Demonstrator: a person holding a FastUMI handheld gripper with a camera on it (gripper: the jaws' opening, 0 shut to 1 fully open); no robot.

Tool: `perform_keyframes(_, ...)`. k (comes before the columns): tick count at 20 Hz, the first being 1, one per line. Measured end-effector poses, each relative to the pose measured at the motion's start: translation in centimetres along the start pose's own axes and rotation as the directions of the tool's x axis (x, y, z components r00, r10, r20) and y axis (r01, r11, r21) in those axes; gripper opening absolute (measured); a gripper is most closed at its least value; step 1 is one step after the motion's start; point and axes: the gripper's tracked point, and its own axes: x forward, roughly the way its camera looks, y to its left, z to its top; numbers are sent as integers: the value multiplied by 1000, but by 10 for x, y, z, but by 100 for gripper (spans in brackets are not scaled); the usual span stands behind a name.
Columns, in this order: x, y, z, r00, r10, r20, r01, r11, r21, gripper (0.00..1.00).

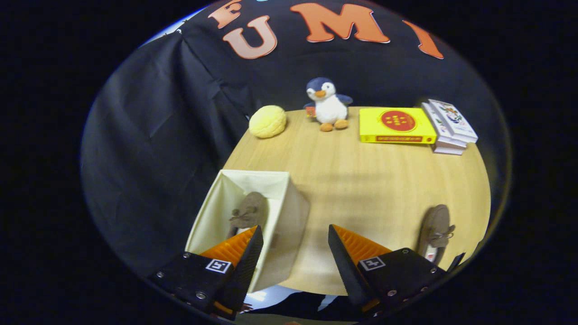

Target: Open the storage box then place both shoes into the box .Put the left shoe in first, then the right shoe, with the right side of both shoes facing outward in a uniform manner.

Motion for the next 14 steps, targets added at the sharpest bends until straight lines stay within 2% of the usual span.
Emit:
perform_keyframes(4,-22,-101,-22,992,-124,37,123,992,29,94)
perform_keyframes(8,-34,-196,-53,964,-259,58,257,965,53,96)
perform_keyframes(14,-23,-271,-110,955,-296,-31,297,952,71,93)
